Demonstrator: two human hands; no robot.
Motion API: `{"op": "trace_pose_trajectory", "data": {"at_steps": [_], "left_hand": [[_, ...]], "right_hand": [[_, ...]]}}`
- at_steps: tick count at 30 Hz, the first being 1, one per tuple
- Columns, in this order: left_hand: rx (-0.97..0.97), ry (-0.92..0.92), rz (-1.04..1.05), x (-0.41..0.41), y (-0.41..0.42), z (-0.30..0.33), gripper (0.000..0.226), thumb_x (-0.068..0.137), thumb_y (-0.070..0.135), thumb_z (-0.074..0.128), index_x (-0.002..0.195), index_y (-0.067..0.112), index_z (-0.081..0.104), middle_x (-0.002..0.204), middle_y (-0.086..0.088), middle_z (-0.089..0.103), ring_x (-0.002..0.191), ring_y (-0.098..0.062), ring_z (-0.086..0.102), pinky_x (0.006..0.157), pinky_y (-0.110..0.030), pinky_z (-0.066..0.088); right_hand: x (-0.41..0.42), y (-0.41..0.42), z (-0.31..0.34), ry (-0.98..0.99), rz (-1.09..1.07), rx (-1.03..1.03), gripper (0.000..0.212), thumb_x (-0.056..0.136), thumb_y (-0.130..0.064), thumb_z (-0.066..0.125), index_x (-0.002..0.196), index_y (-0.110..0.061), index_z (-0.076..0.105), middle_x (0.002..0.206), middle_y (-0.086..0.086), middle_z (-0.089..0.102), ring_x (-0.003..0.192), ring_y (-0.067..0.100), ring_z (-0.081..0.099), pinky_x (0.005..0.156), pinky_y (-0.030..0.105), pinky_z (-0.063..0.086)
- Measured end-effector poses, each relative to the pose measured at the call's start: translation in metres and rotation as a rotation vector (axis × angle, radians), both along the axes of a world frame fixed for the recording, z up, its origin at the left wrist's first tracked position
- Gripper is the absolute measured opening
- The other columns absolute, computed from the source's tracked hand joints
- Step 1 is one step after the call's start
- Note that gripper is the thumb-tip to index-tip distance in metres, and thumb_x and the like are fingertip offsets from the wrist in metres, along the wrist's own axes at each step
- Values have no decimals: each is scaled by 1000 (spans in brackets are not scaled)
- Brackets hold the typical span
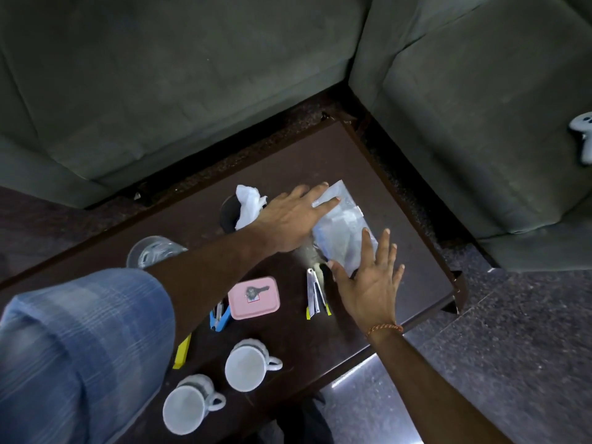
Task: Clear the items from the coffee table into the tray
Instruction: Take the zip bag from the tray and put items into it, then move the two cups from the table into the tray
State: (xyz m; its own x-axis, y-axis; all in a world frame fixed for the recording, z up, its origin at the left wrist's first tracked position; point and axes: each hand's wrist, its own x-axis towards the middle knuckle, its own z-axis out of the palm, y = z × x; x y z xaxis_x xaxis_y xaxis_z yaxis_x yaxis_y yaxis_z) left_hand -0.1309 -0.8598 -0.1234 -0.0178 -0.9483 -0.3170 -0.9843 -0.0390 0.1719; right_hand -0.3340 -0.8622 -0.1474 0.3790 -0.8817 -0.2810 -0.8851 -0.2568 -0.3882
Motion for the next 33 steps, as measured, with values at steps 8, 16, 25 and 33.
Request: {"op": "trace_pose_trajectory", "data": {"at_steps": [8, 16, 25, 33], "left_hand": [[-163, 43, 48, 6, 63, 71, 63, 98, 27, 47, 155, 23, 21, 162, -9, 17, 144, -30, 25, 112, -45, 34], [-150, -7, 213, 40, 148, 163, 74, 94, 38, 53, 156, 24, 15, 163, -7, 14, 144, -30, 23, 111, -46, 36], [-196, 12, 489, 75, 275, 249, 75, 95, 47, 52, 156, 28, 13, 162, -6, 15, 142, -31, 29, 106, -51, 41], [-277, 59, 727, 83, 386, 298, 77, 92, 52, 53, 155, 29, 15, 161, -4, 19, 141, -30, 33, 104, -48, 43]], "right_hand": [[34, 28, 63, -164, 30, -70, 90, 82, -43, 69, 153, -17, 21, 162, 17, 7, 148, 41, 11, 115, 63, 16], [73, 51, 162, -230, 121, -143, 97, 78, -42, 73, 154, -16, 19, 162, 18, 8, 147, 42, 13, 116, 58, 17], [118, 110, 258, -292, 219, -201, 98, 76, -42, 74, 153, -17, 19, 162, 15, 9, 147, 37, 15, 116, 56, 21], [151, 168, 315, -346, 344, -201, 102, 75, -39, 78, 153, -12, 18, 162, 17, 12, 148, 36, 17, 117, 52, 25]]}}
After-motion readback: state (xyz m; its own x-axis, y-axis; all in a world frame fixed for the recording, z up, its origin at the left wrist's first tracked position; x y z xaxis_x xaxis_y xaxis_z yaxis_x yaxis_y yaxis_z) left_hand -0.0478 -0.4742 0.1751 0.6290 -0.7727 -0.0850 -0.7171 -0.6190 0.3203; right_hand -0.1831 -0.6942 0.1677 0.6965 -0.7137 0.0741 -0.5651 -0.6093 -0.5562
